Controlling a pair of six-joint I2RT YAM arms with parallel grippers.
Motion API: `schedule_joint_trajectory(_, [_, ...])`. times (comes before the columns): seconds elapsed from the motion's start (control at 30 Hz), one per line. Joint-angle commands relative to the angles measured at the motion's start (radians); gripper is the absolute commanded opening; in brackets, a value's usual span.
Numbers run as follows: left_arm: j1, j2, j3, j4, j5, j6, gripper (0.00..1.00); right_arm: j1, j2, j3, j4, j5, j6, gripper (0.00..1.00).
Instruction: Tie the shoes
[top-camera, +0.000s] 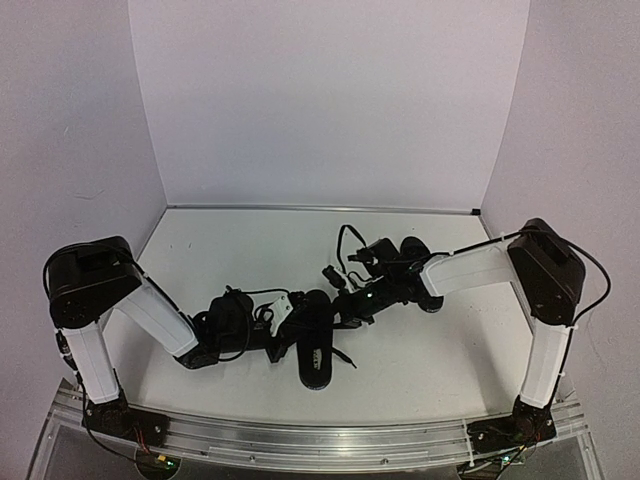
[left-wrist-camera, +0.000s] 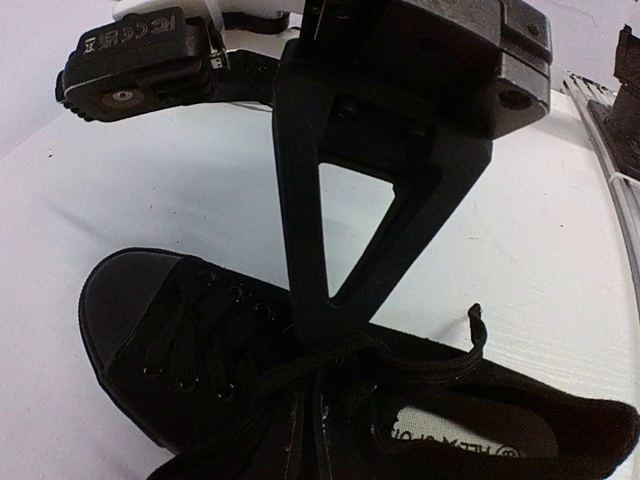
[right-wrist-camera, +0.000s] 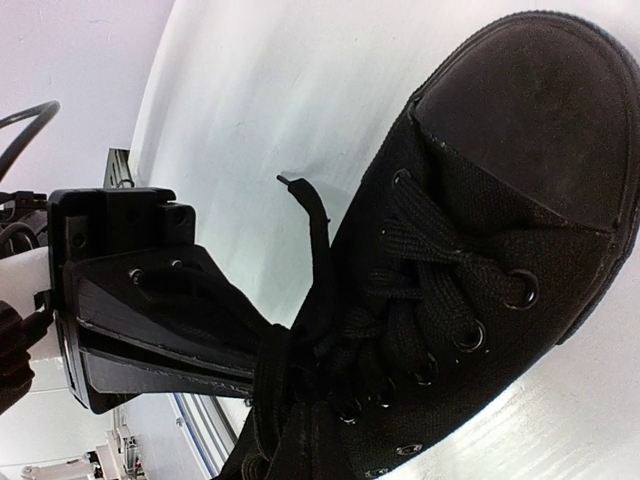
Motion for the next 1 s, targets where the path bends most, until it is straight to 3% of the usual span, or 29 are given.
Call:
schedule_joint_trajectory(0.0, [-0.001, -0.040, -0.011, -0.021, -0.019, 0.021, 0.05, -0.008, -0.049, -0.004, 0.011, 0.027, -0.008, 0.00])
schedule_joint_trajectory(0.13, [-0.001, -0.037, -0.006, -0.020, -0.013, 0.021, 0.06, -0.009, -0.055, -0.005, 0.010, 0.032, -0.005, 0.00])
schedule_joint_trajectory(0.4, [-0.001, -0.177, -0.048, -0.075, 0.030, 0.015, 0.34, -0.011, -0.068, -0.004, 0.015, 0.028, -0.008, 0.00])
schedule_joint_trajectory(0.53, [0.001, -0.292, -0.063, -0.194, -0.001, 0.004, 0.44, -0.011, -0.072, -0.004, 0.020, 0.018, -0.010, 0.00])
schedule_joint_trajectory(0.77, [0.002, -0.316, -0.041, -0.272, -0.025, -0.026, 0.54, -0.009, -0.077, -0.012, 0.027, 0.010, -0.010, 0.00])
schedule_joint_trajectory(0.97, [0.002, -0.257, 0.011, -0.254, -0.016, -0.026, 0.55, -0.009, -0.085, -0.018, 0.030, 0.008, -0.011, 0.00])
